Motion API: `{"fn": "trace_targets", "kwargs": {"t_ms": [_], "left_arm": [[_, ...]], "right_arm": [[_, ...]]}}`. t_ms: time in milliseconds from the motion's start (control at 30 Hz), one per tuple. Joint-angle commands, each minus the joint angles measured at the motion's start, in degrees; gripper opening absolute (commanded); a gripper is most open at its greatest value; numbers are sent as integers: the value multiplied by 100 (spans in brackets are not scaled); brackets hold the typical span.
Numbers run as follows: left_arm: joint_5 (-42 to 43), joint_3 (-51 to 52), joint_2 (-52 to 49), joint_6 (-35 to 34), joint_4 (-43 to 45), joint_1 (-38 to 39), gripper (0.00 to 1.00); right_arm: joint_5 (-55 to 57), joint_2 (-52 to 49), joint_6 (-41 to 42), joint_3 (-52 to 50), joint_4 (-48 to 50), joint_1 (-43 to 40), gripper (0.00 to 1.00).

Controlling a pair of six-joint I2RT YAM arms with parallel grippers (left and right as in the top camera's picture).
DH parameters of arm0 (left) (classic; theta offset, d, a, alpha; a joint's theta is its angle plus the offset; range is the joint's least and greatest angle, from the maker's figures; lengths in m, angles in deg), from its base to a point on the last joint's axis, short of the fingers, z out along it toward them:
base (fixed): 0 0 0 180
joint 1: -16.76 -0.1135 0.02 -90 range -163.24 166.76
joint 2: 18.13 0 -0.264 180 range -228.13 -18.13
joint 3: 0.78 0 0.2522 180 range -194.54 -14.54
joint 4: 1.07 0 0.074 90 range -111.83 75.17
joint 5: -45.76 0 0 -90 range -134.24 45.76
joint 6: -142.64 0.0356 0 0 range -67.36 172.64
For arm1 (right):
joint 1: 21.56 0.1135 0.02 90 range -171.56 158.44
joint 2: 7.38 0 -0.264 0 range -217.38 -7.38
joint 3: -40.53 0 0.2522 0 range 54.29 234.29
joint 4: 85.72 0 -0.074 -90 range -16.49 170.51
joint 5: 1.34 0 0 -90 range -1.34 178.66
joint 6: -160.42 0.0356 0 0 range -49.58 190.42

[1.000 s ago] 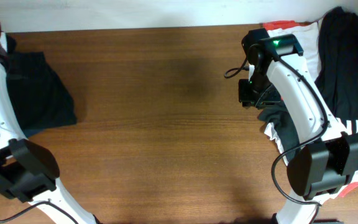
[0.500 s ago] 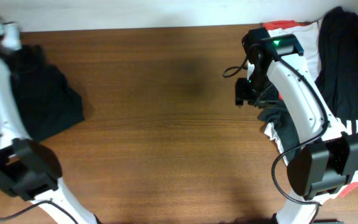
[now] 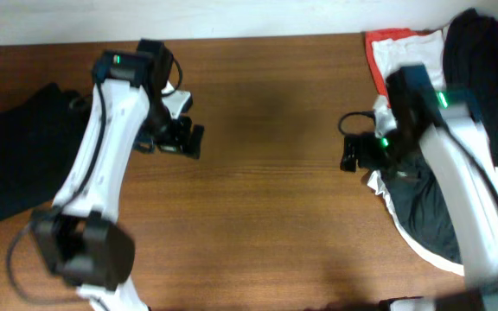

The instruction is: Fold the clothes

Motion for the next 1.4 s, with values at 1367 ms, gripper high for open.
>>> {"fn": "trace_targets", "kwargs": {"t_ms": [1367], "left_arm": [[-706,5676,7720,-52,3442,214,99]], "right_arm": [[907,8456,-1552,-8376,7399,-37,99]]}}
